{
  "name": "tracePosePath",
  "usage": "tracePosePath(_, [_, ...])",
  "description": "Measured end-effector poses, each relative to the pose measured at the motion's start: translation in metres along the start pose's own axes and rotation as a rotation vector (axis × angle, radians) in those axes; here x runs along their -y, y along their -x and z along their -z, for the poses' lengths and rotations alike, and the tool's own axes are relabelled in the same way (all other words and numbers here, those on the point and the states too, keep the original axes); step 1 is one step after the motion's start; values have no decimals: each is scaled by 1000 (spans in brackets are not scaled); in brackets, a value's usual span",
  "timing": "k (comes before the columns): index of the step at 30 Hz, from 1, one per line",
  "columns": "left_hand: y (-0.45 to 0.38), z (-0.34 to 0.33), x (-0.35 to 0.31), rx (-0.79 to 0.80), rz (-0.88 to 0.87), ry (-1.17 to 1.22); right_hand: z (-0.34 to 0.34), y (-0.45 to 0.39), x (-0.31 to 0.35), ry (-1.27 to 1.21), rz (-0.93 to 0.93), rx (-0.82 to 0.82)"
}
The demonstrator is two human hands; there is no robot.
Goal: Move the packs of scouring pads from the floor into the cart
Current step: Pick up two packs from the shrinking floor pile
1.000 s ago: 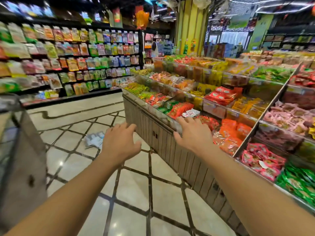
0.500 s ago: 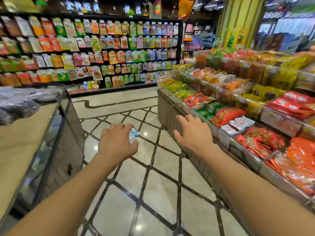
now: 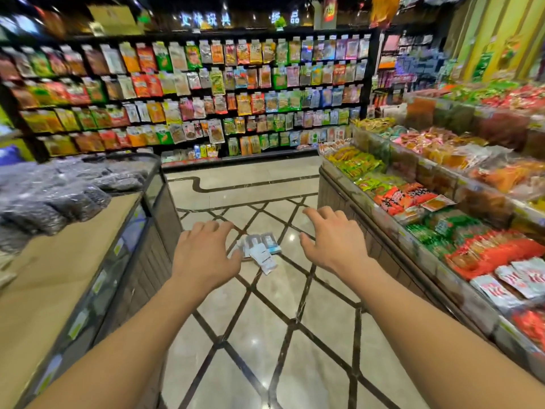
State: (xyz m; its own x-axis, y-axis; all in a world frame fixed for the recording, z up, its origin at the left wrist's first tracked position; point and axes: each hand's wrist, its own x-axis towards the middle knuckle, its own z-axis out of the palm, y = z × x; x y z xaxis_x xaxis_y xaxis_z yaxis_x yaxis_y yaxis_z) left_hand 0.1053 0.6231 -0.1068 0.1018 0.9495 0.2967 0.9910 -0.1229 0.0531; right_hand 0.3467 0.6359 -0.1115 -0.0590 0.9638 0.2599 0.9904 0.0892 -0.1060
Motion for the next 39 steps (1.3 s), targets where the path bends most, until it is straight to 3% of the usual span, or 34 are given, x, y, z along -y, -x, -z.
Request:
tracePosePath(26, [-402, -158, 86, 78, -4, 62, -135, -400, -3, 4, -31, -1])
tracePosePath(39, [-603, -237, 83, 100, 52, 11, -213, -619, -48, -37, 58, 49])
